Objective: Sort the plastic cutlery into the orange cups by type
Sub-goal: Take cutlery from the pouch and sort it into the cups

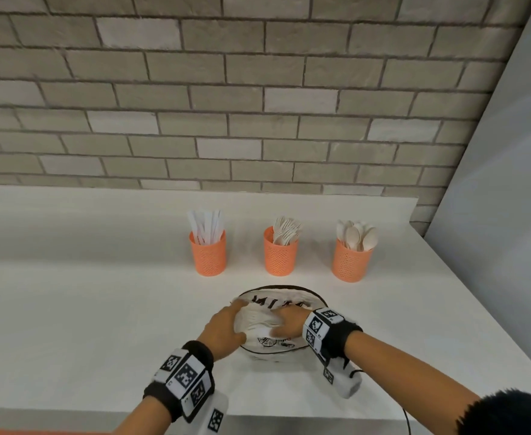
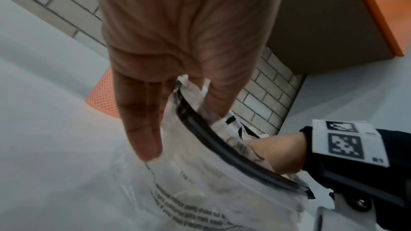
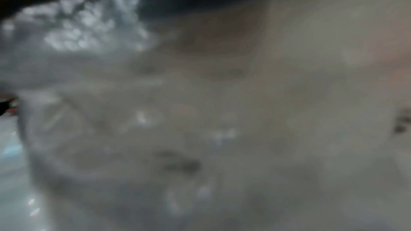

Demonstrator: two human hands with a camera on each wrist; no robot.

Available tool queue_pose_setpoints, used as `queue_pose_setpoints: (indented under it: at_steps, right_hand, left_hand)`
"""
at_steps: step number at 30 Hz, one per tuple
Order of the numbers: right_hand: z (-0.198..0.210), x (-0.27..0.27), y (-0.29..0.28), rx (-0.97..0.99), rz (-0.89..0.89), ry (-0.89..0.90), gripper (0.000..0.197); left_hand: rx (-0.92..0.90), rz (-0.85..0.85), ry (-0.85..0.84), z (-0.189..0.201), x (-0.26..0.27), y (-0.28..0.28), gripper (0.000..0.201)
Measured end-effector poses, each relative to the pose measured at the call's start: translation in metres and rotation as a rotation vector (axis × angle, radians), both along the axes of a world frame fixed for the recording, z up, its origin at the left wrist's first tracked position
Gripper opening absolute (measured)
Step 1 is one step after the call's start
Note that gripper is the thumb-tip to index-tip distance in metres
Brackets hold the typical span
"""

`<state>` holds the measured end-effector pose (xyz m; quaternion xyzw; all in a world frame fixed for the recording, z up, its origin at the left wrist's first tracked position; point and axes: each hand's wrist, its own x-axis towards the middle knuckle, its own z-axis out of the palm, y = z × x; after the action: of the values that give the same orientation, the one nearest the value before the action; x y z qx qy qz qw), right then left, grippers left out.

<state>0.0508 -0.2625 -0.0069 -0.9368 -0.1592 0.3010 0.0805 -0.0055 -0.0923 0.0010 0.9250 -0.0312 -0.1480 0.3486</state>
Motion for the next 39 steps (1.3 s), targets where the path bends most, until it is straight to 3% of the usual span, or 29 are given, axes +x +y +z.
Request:
queue_pose_setpoints:
  at_steps: [2,22,30,35,39]
  right_hand:
    - [0.005,0.002,0.001,-0.036,0.027,0.015,0.073]
    - [0.007,0.014,0.001,-0.127,0.001,0.032,0.062]
    - [0.009,0.009,0.002,0.014,0.021,0.021,0.045]
    - [0.012,-0.001,-0.001,0.204,0.029,-0.022,0.047]
    - [0.01,-0.003,-0.002,0.375,-0.041,-0.05,0.036]
  left_hand:
    - [-0.037,0.018,-0.017,0.002,-0.001,0.001,0.064]
    - [-0.101,0.018,0.034,0.015,0.006,0.008,0.058]
    - [-0.086,0.143,-0.003,0.018,0.013,0.009,0.049]
    - [-0.158,0.186,0.002,0.02,0.017,0.006,0.041]
    - [-0.198,0.243,0.007,0.018,0.02,0.007,0.038]
